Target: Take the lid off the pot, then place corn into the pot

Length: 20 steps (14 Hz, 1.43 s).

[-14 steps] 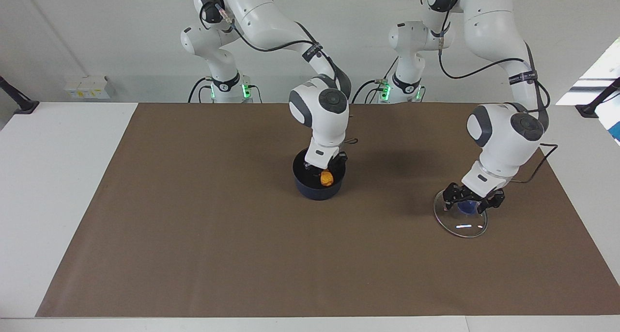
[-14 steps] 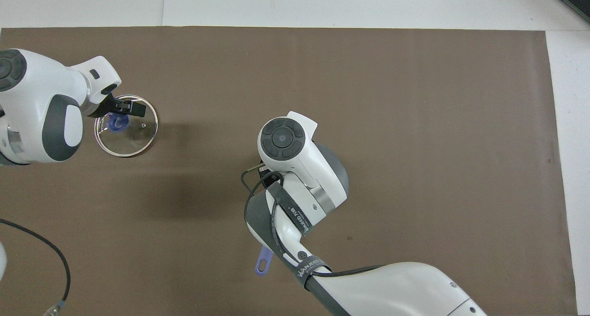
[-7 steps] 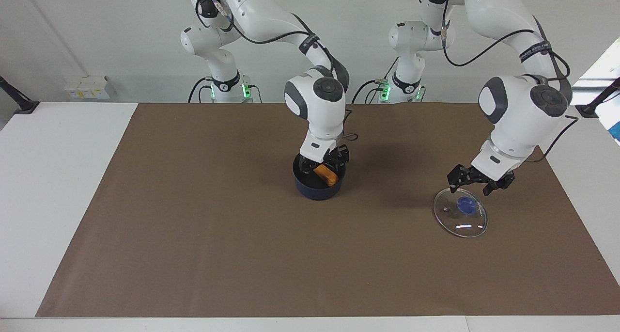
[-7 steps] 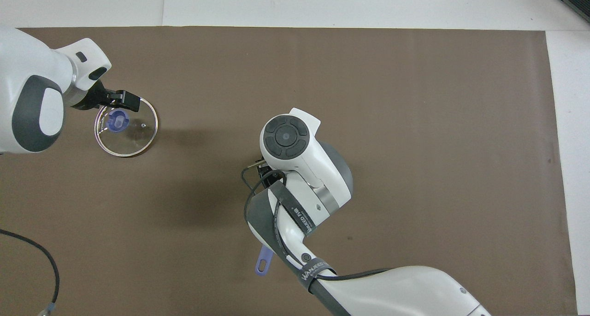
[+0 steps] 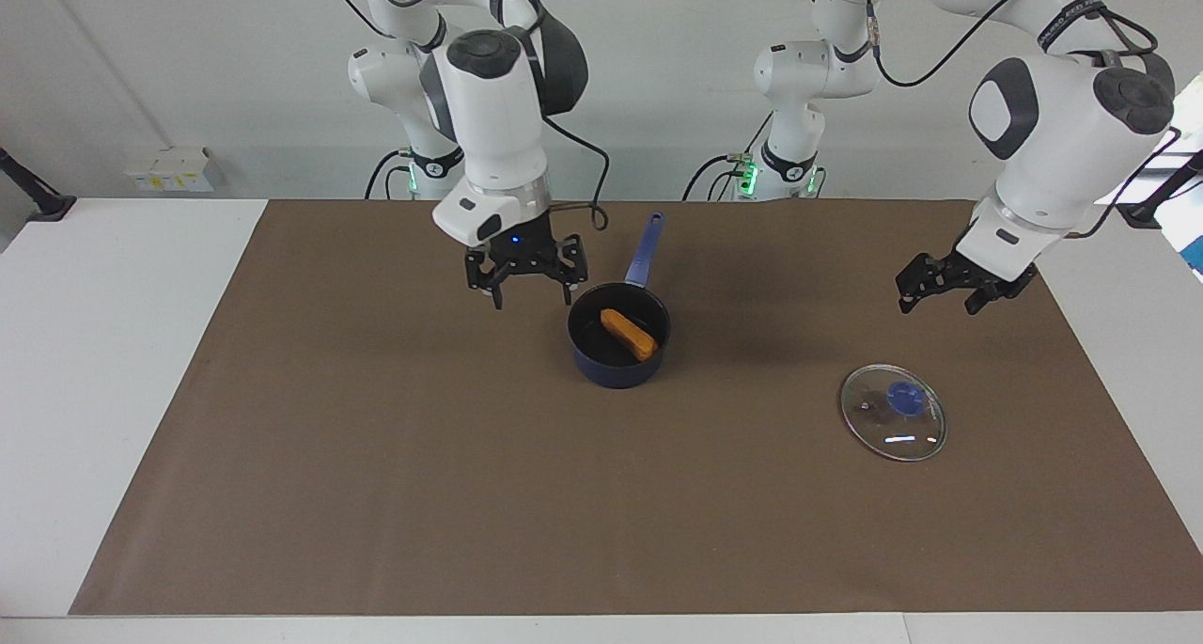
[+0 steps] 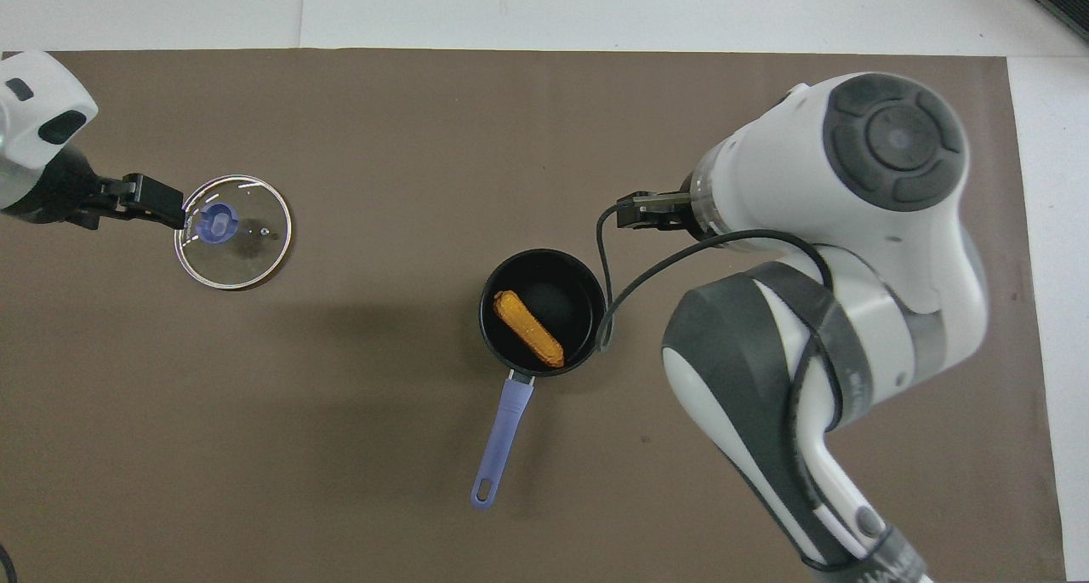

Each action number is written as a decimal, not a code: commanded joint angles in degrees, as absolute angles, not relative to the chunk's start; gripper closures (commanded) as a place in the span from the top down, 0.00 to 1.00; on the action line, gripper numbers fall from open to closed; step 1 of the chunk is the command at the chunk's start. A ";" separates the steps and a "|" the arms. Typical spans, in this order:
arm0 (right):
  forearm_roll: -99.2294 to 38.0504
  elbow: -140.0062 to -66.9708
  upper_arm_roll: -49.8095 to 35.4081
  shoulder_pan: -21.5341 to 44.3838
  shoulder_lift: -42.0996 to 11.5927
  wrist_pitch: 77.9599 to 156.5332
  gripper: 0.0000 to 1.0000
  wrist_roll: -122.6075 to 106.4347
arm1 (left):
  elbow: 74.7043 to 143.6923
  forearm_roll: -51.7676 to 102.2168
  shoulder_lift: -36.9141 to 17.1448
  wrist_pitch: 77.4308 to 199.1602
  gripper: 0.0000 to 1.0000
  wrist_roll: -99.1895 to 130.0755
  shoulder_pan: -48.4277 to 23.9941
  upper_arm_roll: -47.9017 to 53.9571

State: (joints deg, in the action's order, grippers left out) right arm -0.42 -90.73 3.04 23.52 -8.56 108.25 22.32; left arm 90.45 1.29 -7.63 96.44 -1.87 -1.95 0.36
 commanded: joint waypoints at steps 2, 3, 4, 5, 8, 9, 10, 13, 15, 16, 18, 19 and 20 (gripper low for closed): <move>-0.88 -90.36 2.55 18.38 -2.65 100.84 1.00 18.82 | 90.44 0.97 -4.31 91.77 1.00 -1.14 -1.93 0.09; -0.88 -89.92 2.64 17.24 -1.59 97.94 1.00 17.94 | 90.44 0.97 -3.61 90.71 1.00 -1.14 -1.93 0.09; -0.79 -89.30 2.64 16.27 -0.71 95.91 1.00 17.67 | 90.44 0.88 -3.26 89.40 1.00 -1.14 -1.93 -0.09; -0.88 -88.77 2.64 15.22 0.08 93.97 1.00 17.58 | 90.09 0.88 -3.16 87.91 1.00 -1.14 -1.93 -0.09; -0.97 -87.80 2.72 11.88 2.37 90.01 1.00 15.65 | 88.51 0.79 -0.97 84.99 1.00 -1.05 -2.02 0.26; -1.05 -87.63 2.72 10.82 3.16 89.04 1.00 15.12 | 88.51 0.79 -0.53 84.56 1.00 -1.23 -2.02 0.26; -1.05 -87.45 2.72 9.85 3.51 87.82 1.00 14.51 | 88.51 0.79 -0.01 84.29 1.00 -1.32 -2.02 0.26; -1.93 -84.56 3.69 7.22 3.96 82.98 1.00 9.60 | 87.72 0.27 -0.17 84.11 1.00 -1.49 -1.93 0.26; -3.78 -87.26 5.09 5.54 5.96 83.14 1.00 8.43 | 87.63 0.09 0.00 84.02 1.00 -1.49 -2.02 0.35; -3.43 -87.62 5.27 5.54 6.15 83.32 1.00 8.18 | 87.89 0.17 0.09 84.37 1.00 -1.49 -2.11 0.35; -2.90 -87.54 5.62 4.75 6.15 83.06 1.00 8.17 | 87.80 0.18 0.09 84.38 1.00 -1.67 -2.02 0.35; -2.81 -87.71 5.80 4.31 6.33 82.97 1.00 8.26 | 87.89 0.18 0.09 84.38 1.00 -1.67 -2.11 0.35; -2.81 -87.63 5.89 3.96 6.15 83.23 1.00 7.91 | 87.89 0.18 0.17 84.38 1.00 -1.67 -2.02 0.35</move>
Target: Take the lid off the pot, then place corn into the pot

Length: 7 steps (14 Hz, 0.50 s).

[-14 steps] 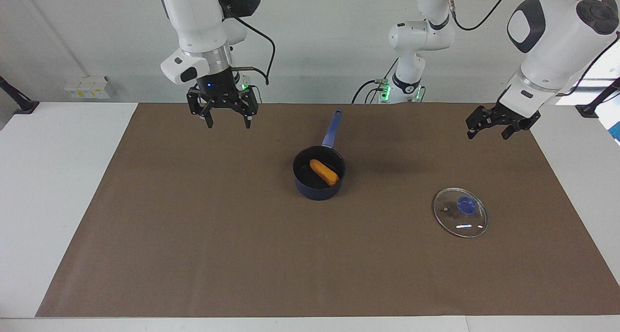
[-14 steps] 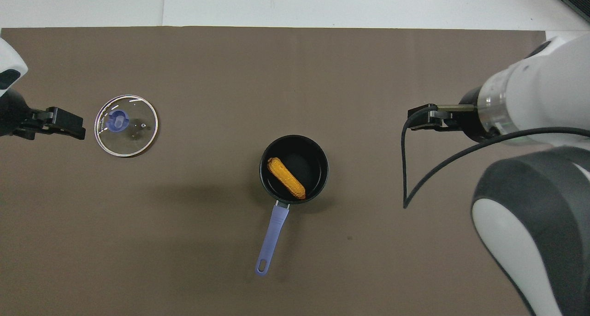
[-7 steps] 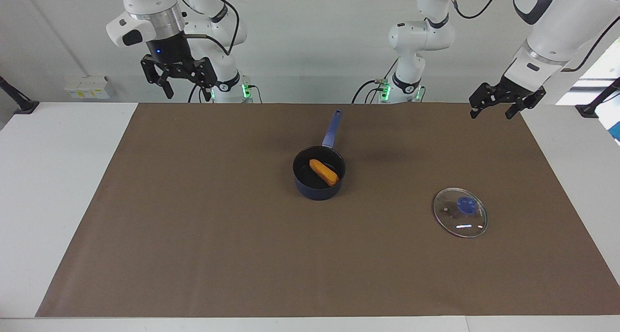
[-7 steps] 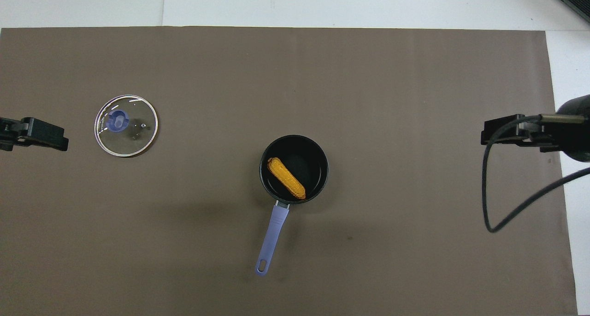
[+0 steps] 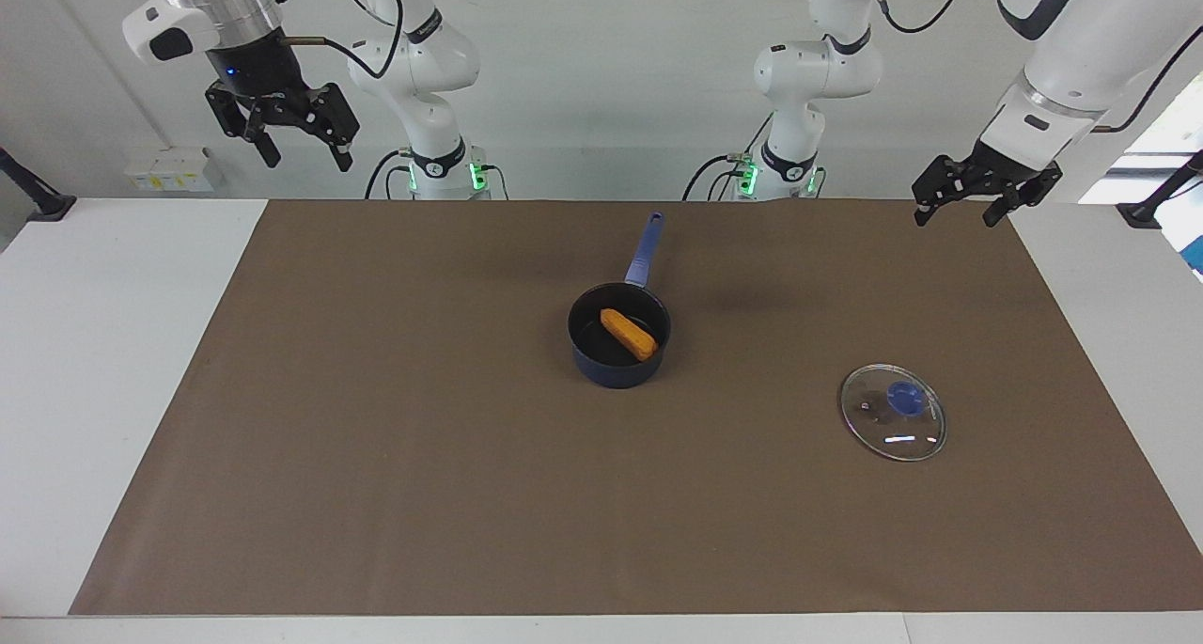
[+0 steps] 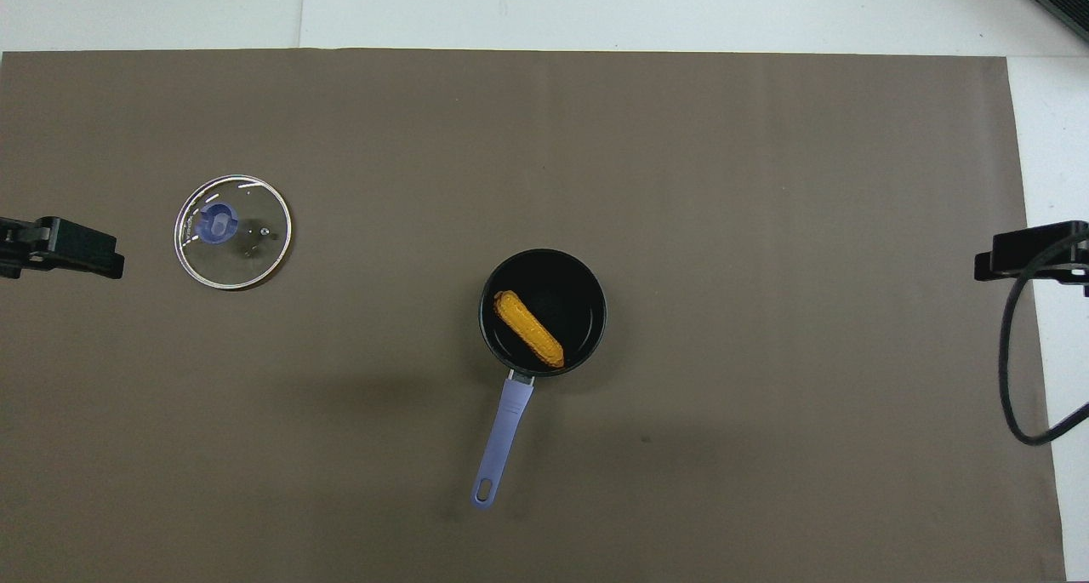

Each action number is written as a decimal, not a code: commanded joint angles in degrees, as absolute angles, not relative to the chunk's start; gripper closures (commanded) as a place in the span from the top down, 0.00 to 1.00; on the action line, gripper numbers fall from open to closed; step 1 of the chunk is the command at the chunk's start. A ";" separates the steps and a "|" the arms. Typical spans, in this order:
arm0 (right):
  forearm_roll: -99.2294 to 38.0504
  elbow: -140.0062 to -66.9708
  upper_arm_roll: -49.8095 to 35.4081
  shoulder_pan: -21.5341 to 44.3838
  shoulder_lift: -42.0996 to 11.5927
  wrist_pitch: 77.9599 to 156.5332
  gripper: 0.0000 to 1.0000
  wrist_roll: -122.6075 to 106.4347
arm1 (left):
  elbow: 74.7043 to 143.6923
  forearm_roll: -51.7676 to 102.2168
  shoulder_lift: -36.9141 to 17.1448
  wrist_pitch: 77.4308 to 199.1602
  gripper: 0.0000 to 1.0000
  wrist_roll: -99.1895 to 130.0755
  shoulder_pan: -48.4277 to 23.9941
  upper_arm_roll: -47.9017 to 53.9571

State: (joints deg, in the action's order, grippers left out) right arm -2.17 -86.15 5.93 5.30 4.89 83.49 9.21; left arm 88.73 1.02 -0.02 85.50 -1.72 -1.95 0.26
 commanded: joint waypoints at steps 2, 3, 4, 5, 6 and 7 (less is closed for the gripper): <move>-2.81 -88.06 5.98 3.52 6.41 83.50 1.00 7.82 | 87.98 0.18 0.18 84.46 1.00 -1.76 -2.02 0.35; -2.81 -88.07 5.98 3.52 6.42 83.67 1.00 7.74 | 87.98 0.18 0.18 84.46 1.00 -1.67 -2.11 0.35; -2.81 -88.07 5.98 3.52 6.42 83.67 1.00 7.82 | 88.07 0.18 0.18 84.46 1.00 -1.67 -2.11 0.35; -2.81 -88.07 5.98 3.52 6.42 83.76 1.00 7.82 | 88.07 0.26 0.18 84.46 1.00 -1.76 -2.11 0.35; -2.81 -87.98 5.98 3.52 6.33 84.11 1.00 7.82 | 88.07 0.26 0.18 84.46 1.00 -1.76 -2.11 0.35; -2.73 -87.98 5.89 3.52 6.33 84.89 1.00 7.74 | 88.07 0.26 0.18 84.55 1.00 -1.76 -2.02 0.35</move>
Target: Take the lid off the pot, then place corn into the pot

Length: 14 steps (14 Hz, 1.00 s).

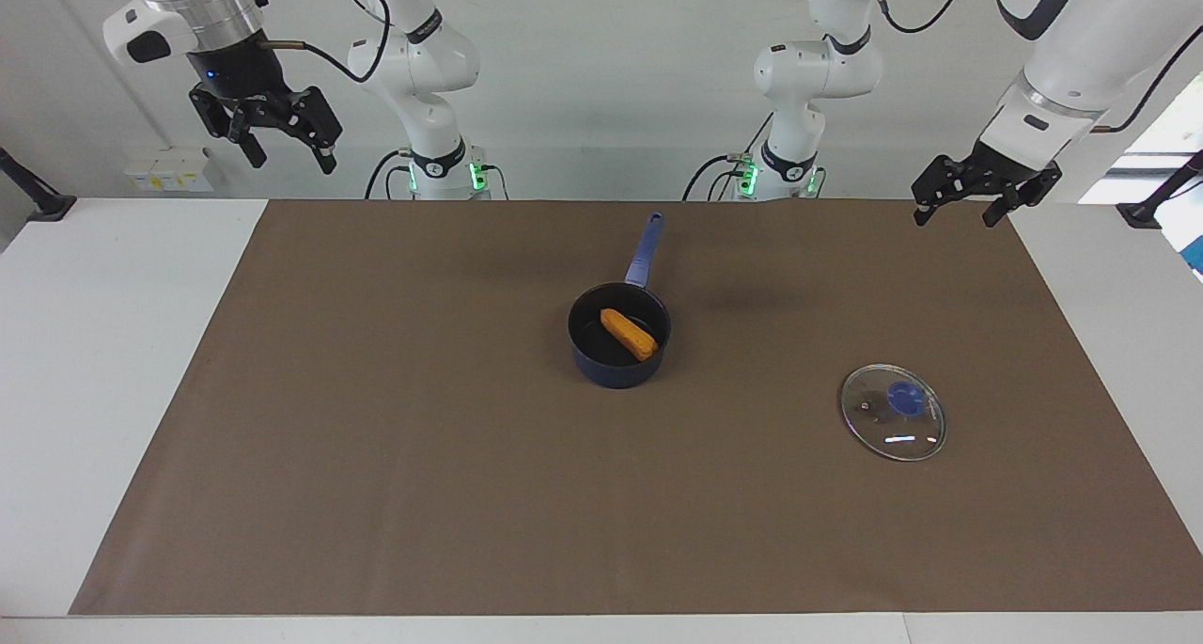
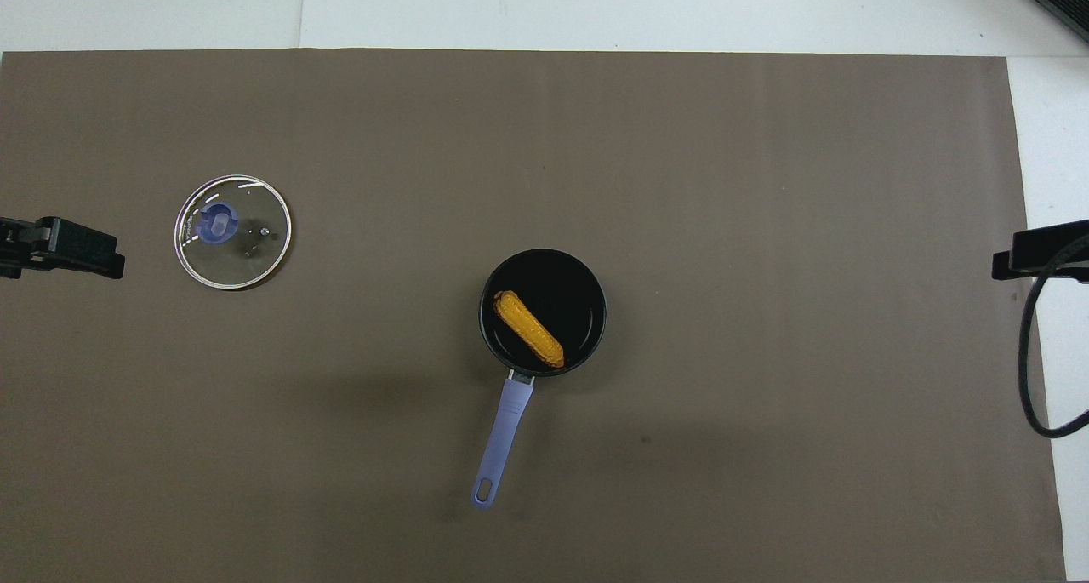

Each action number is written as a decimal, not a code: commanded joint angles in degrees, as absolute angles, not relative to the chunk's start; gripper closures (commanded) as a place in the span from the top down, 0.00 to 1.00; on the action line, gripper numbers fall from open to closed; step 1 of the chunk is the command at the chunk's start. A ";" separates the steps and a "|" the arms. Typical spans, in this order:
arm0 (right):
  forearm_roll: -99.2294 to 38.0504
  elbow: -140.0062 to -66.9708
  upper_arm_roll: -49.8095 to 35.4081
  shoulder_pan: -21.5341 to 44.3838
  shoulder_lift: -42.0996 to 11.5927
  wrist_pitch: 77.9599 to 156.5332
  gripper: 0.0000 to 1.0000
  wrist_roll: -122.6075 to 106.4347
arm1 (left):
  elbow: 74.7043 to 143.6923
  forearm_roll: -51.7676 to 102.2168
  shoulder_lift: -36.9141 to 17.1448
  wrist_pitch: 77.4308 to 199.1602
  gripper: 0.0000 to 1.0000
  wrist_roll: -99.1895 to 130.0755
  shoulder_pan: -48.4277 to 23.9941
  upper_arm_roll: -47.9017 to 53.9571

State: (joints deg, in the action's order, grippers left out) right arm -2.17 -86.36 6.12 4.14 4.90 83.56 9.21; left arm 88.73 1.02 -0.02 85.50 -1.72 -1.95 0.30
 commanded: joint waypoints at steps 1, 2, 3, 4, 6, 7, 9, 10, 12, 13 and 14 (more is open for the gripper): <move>-2.55 -87.98 5.89 3.52 6.24 85.25 1.00 7.73 | 88.07 0.26 0.18 84.55 1.00 -1.76 -2.11 0.35; -1.68 -88.07 5.89 3.52 6.24 85.43 1.00 7.39 | 88.07 0.26 0.18 84.64 1.00 -1.76 -2.11 0.35; -1.06 -88.15 5.89 3.60 6.33 85.60 1.00 5.90 | 88.07 0.26 0.18 84.64 1.00 -1.76 -2.11 0.35; -0.36 -88.15 5.80 3.86 6.33 85.61 1.00 3.89 | 88.07 0.26 0.18 84.64 1.00 -1.76 -2.11 0.35; 0.09 -88.15 5.80 4.04 6.24 85.78 1.00 3.25 | 88.15 0.26 0.18 84.73 1.00 -1.76 -2.11 0.35; 0.44 -88.15 5.71 4.13 6.24 86.83 1.00 2.99 | 88.15 0.26 0.18 84.73 1.00 -1.76 -2.11 0.35; 2.28 -88.24 5.54 4.39 5.89 87.27 1.00 2.99 | 88.24 0.26 0.18 84.73 1.00 -1.76 -2.11 0.35; 2.29 -88.24 5.45 4.39 5.89 87.19 1.00 2.99 | 88.24 0.26 0.18 84.81 1.00 -1.76 -2.11 0.35; 2.29 -88.24 5.27 4.39 5.89 87.19 1.00 2.99 | 88.33 0.26 0.26 84.81 1.00 -1.76 -2.11 0.35; 1.85 -88.24 5.27 4.39 5.89 87.10 1.00 3.60 | 88.42 0.26 0.44 84.81 1.00 -1.76 -2.11 0.35; 1.32 -88.33 5.27 4.13 5.89 86.75 1.00 3.69 | 88.50 0.26 0.44 84.81 1.00 -1.76 -2.11 0.35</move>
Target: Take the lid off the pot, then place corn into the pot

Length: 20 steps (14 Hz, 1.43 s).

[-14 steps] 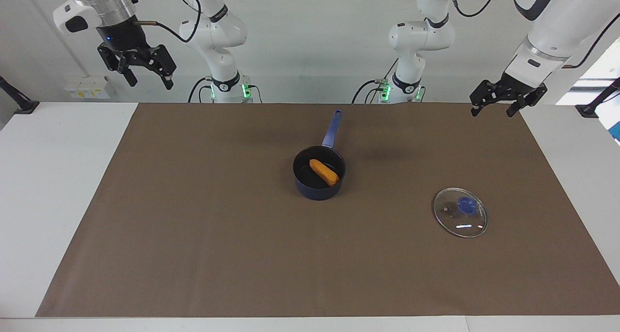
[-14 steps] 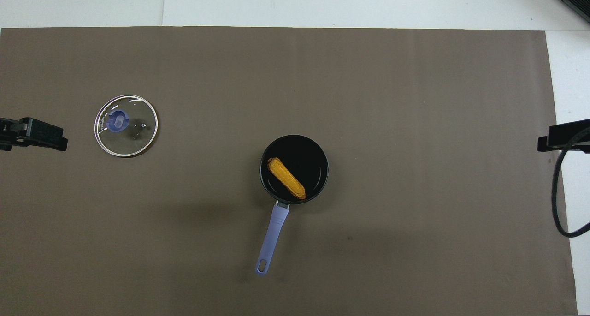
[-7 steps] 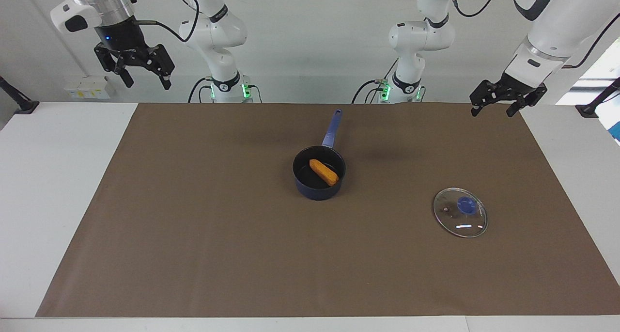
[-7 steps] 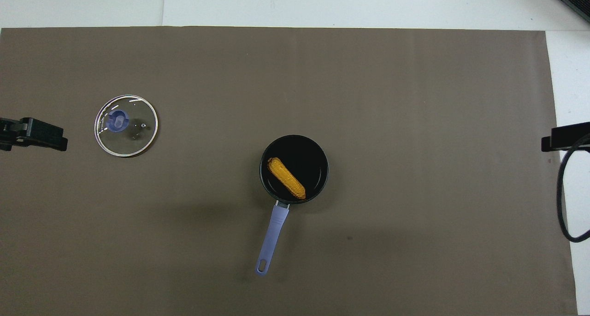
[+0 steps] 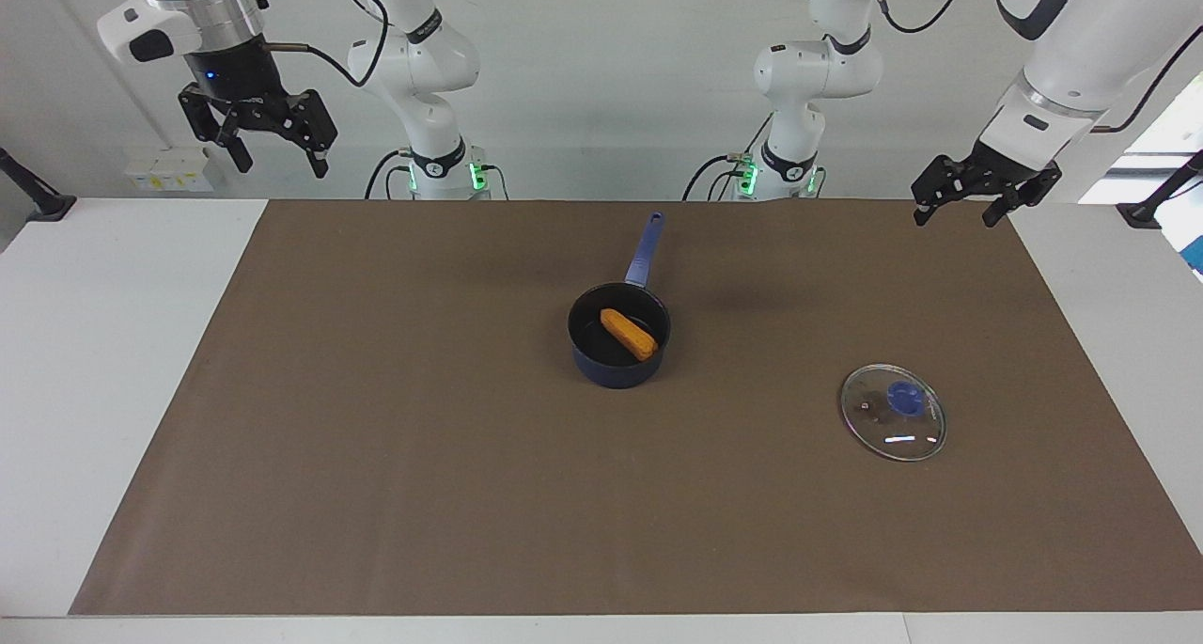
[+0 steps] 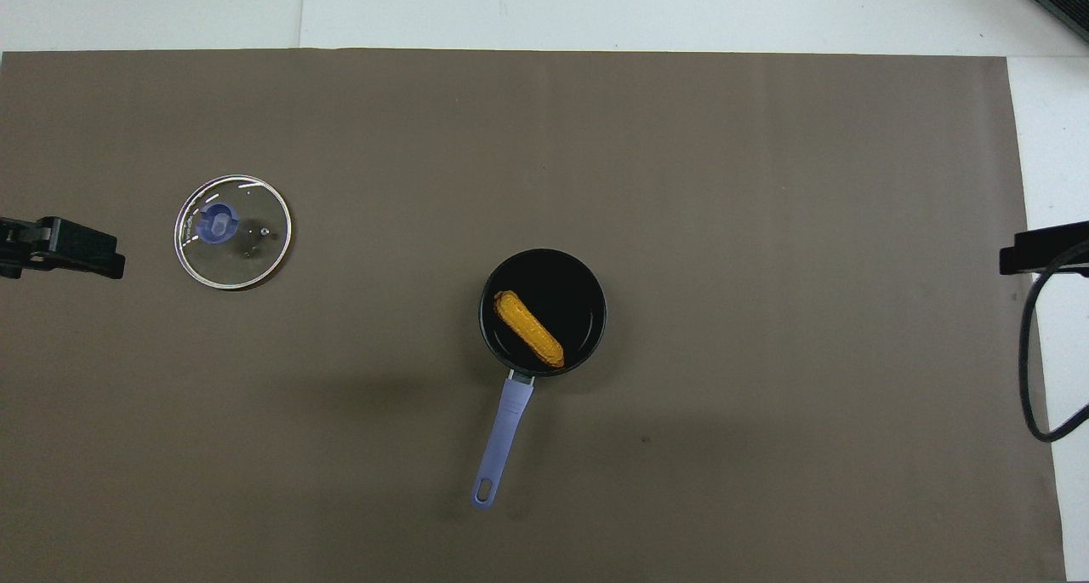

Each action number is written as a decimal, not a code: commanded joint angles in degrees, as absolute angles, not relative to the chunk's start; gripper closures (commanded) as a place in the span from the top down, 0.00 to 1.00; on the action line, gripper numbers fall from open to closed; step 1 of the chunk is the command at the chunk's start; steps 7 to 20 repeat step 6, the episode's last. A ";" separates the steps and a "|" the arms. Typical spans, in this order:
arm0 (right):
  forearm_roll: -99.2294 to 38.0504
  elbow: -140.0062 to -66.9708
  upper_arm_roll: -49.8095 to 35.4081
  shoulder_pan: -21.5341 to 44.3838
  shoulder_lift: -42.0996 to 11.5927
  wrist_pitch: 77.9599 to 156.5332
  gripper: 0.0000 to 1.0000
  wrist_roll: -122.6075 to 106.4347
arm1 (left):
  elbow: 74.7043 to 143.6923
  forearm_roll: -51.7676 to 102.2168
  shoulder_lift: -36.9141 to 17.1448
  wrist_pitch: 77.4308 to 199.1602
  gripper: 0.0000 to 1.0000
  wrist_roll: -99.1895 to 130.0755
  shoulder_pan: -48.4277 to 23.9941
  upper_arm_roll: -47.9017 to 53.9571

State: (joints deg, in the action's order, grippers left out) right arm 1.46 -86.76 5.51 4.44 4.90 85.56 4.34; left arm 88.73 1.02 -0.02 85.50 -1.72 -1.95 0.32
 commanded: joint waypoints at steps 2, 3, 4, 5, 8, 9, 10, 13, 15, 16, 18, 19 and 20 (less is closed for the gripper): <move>1.23 -88.33 5.27 4.04 5.89 86.49 1.00 3.60 | 88.42 0.26 0.44 84.81 1.00 -1.76 -2.11 0.35; 1.23 -88.24 5.27 4.04 5.98 86.40 1.00 3.69 | 88.50 0.26 0.44 84.81 1.00 -1.76 -2.11 0.35; 1.23 -88.24 5.27 4.04 5.98 86.31 1.00 3.60 | 88.51 0.26 0.44 84.81 1.00 -1.76 -2.11 0.35; 1.14 -88.24 5.27 4.04 5.98 86.31 1.00 3.60 | 88.42 0.26 0.44 84.81 1.00 -1.76 -2.11 0.35; 1.06 -88.24 5.19 4.04 5.98 86.22 1.00 3.60 | 88.42 0.26 0.44 84.81 1.00 -1.76 -2.11 0.35; 1.06 -88.24 5.19 4.04 5.98 86.22 1.00 3.60 | 88.42 0.26 0.44 84.81 1.00 -1.76 -2.11 0.35; 1.06 -88.24 5.19 4.04 5.98 86.22 1.00 3.60 | 88.42 0.26 0.44 84.81 1.00 -1.76 -2.11 0.35; 1.06 -88.24 5.19 4.04 5.98 86.22 1.00 3.60 | 88.42 0.26 0.44 84.81 1.00 -1.76 -2.11 0.35; 1.06 -88.24 5.19 4.04 5.98 86.22 1.00 3.60 | 88.42 0.26 0.44 84.81 1.00 -1.76 -2.11 0.35; 1.06 -88.24 5.19 4.04 5.98 86.22 1.00 3.60 | 88.42 0.26 0.44 84.81 1.00 -1.76 -2.11 0.35; 1.06 -88.24 5.19 4.04 5.98 86.22 1.00 3.60 | 88.42 0.26 0.44 84.81 1.00 -1.76 -2.11 0.35; 1.06 -88.24 5.19 4.04 5.98 86.22 1.00 3.60 | 88.42 0.26 0.44 84.81 1.00 -1.76 -2.11 0.35; 1.06 -88.24 5.19 4.04 5.98 86.22 1.00 3.60 | 88.42 0.26 0.44 84.81 1.00 -1.76 -2.11 0.35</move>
